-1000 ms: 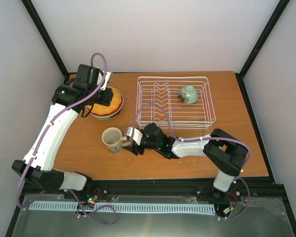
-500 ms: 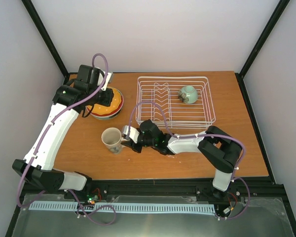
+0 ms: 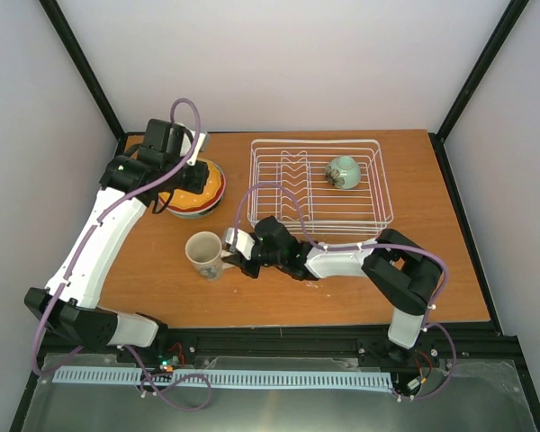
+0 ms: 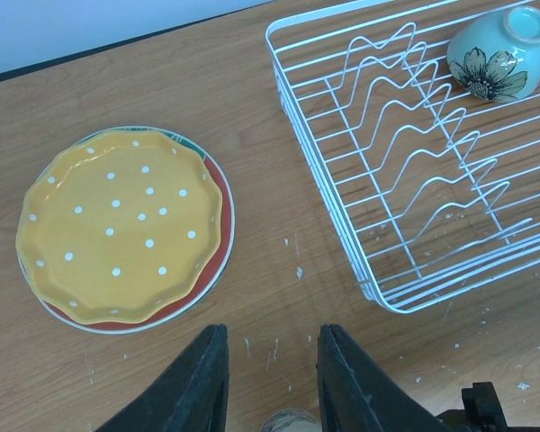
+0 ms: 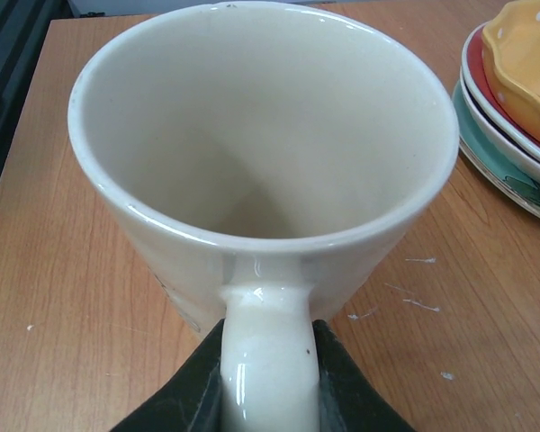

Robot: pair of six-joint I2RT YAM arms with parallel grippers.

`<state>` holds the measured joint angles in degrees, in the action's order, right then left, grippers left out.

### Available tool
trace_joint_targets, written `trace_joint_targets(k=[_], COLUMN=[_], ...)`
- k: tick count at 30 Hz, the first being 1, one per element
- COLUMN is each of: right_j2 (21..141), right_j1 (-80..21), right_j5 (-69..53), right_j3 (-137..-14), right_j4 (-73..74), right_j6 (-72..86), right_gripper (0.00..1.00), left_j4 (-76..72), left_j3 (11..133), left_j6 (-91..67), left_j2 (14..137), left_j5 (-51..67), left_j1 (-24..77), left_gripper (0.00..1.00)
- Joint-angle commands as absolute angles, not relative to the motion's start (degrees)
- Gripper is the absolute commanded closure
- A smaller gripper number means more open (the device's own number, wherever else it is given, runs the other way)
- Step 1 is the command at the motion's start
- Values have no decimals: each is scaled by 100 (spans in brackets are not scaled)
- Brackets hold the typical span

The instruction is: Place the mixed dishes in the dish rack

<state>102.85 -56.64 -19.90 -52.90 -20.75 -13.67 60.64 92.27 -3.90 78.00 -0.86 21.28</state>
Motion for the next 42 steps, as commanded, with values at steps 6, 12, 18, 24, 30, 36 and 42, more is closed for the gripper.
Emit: trace_joint_targets(k=[6, 12, 18, 24, 30, 36, 42], right_j2=[9501, 9262, 9146, 9092, 9281, 9662, 10701], right_j1=[-5301, -5027, -4580, -4230, -3462, -2645, -2271], right_j5=[-2143, -2372, -3135, -3868, -4922, -5282, -4763], right_j3=[-5276, -5391, -5484, -5816, -5757, -5652, -5896], right_j4=[-2131, -1980, -2302, -2433, -4103, -6808, -9610], right_j6=[-736, -291, 601, 1505, 3984, 7052, 9812], right_gripper=[97, 97, 97, 97, 97, 97, 97], left_j4=[5600, 5311, 4223, 3612, 2737, 1270, 346], left_j3=[9066, 8850, 8295, 7708, 7081, 6197, 5729], left_j6=[-307, 146, 738, 1281, 1367, 1418, 738], left_j2=[7506, 7011, 6178, 5976, 5781, 5052, 4805], left_j5=[-255, 151, 321, 135, -228, -309, 27], left_j1=[2153, 2162, 2162, 2162, 2162, 2162, 2162], left_gripper=[71, 79, 77, 74, 75, 69, 67])
